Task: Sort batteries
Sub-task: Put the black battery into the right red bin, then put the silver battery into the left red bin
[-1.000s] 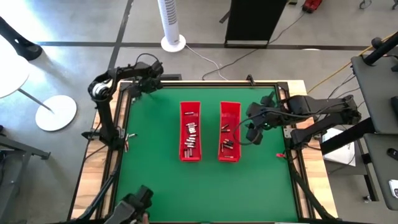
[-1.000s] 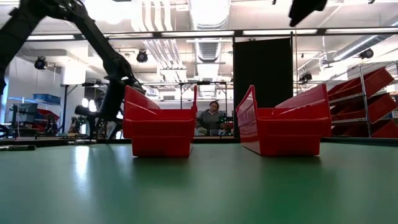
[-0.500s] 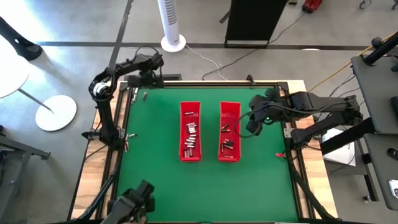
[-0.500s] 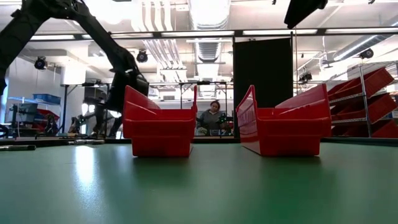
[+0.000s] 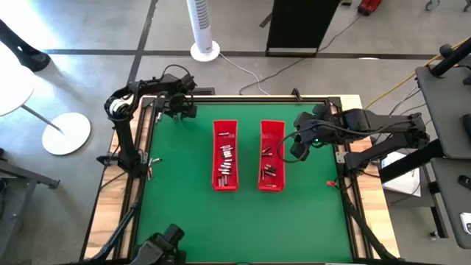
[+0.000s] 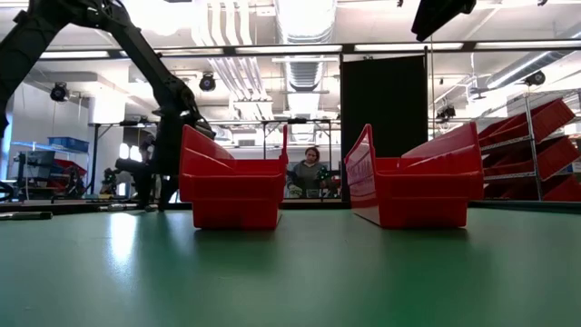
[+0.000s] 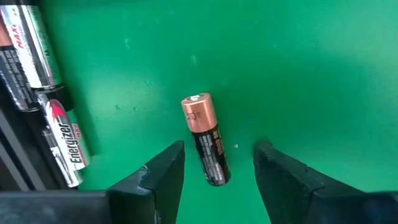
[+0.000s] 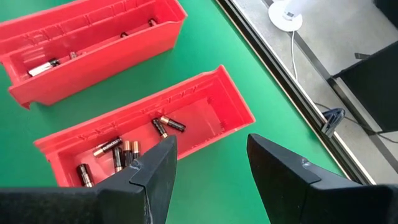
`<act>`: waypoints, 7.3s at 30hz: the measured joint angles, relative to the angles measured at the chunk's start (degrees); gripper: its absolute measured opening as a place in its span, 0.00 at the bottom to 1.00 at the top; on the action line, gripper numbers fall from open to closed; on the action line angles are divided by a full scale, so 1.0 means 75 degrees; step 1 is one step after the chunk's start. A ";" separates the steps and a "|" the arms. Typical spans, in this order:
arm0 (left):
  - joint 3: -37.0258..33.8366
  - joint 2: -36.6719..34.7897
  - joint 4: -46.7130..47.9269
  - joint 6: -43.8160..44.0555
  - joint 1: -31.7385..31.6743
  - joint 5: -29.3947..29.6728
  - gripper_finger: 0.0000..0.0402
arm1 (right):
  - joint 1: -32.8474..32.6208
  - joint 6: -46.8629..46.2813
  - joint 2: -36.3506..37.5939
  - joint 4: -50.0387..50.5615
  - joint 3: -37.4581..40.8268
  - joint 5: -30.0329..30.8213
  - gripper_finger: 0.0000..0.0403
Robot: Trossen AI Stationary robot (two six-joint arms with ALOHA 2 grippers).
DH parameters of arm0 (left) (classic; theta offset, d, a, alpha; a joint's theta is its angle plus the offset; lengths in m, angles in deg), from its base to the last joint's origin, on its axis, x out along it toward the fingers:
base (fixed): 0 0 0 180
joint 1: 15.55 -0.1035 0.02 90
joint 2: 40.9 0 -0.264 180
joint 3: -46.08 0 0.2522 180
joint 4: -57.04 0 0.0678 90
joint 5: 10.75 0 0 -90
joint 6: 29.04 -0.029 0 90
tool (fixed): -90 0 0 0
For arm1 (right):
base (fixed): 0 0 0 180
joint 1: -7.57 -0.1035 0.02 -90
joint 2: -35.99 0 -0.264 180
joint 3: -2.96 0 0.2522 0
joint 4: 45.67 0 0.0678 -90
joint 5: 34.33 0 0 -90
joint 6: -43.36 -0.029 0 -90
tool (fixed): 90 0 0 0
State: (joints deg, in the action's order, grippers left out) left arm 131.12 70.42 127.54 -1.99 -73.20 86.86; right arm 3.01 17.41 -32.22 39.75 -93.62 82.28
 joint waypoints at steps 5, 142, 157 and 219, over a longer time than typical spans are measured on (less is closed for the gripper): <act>-0.0210 -0.0014 -0.0261 -0.0159 0.0172 0.0050 0.39 | 0.0000 0.0023 0.0000 -0.0069 0.0000 -0.0003 0.47; 0.1112 -0.5656 -0.3563 -0.1387 1.0555 0.5111 0.42 | 0.0240 0.1865 -0.2084 -0.2272 0.1203 -0.2922 0.10; 0.0038 -0.6804 -0.0029 0.2911 1.1455 0.4558 0.42 | 0.0379 0.1867 -0.3984 -0.3092 0.1379 -0.3037 0.14; -0.0655 -0.1941 0.0656 0.1212 -0.0055 -0.0116 0.53 | 0.0004 0.4316 0.1434 -0.2876 0.1258 -0.0416 0.52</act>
State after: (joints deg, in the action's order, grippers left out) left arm 126.21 55.86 132.47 7.10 -73.61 85.99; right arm 3.05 49.78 -21.46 18.18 -84.18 79.16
